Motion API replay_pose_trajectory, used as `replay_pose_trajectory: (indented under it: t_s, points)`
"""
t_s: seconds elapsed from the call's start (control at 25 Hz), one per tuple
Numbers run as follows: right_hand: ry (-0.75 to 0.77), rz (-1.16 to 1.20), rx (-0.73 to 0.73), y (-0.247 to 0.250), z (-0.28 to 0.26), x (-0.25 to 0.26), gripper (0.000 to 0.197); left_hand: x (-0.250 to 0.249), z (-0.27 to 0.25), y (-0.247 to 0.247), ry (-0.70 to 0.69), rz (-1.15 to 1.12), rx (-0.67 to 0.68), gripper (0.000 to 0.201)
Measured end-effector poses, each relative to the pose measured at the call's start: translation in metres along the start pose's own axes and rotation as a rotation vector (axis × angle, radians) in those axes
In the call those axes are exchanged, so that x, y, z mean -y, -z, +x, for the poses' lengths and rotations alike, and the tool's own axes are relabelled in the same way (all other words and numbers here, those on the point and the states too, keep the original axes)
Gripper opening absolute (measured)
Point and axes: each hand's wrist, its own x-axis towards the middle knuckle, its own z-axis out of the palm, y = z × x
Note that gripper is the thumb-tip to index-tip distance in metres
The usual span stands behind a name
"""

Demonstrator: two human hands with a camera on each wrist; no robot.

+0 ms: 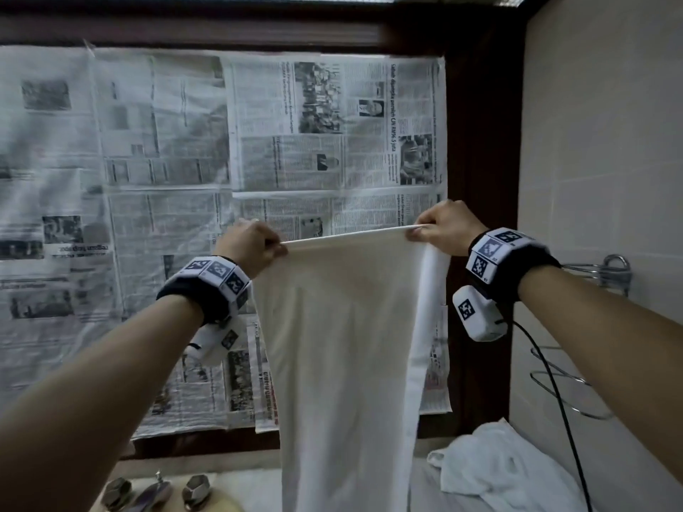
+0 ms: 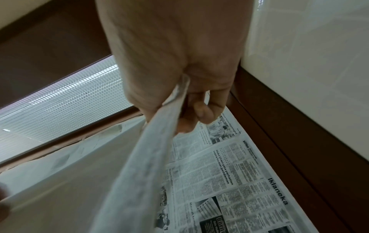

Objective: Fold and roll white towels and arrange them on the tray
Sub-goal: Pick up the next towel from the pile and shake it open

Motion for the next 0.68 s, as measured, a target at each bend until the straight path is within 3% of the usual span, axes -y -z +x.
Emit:
replay_pose_trajectory:
  t_s: [0.2,0.4,0.44,0.52,0.6,0.68]
  points:
    - [-0.068,0.039,-0.139,0.008,-0.003,-0.001,0.045,0.034,-0.007,0.025,0.069,0.093,-0.067,0.031]
    - [-0.027,0.069,-0.223,0.023,-0.009,0.011,0.029,0.033,-0.007,0.046,0.214,-0.036,-0.149,0.024]
    - [-0.017,0.067,-0.232,0.026,-0.012,0.011,0.024,0.031,-0.009,0.05,0.244,-0.099,-0.175,0.024]
    - [-0.008,0.129,-0.271,0.033,-0.019,0.01,0.023,0.027,-0.016,0.059,0.32,-0.45,-0.215,0.022]
    - [-0.001,0.325,-0.301,0.04,-0.031,0.012,0.025,0.02,-0.027,0.073,0.384,-0.827,-0.254,0.02]
    - [0.025,0.536,-0.316,0.052,-0.047,0.023,0.02,0.015,-0.036,0.091,0.397,-0.991,-0.271,0.021]
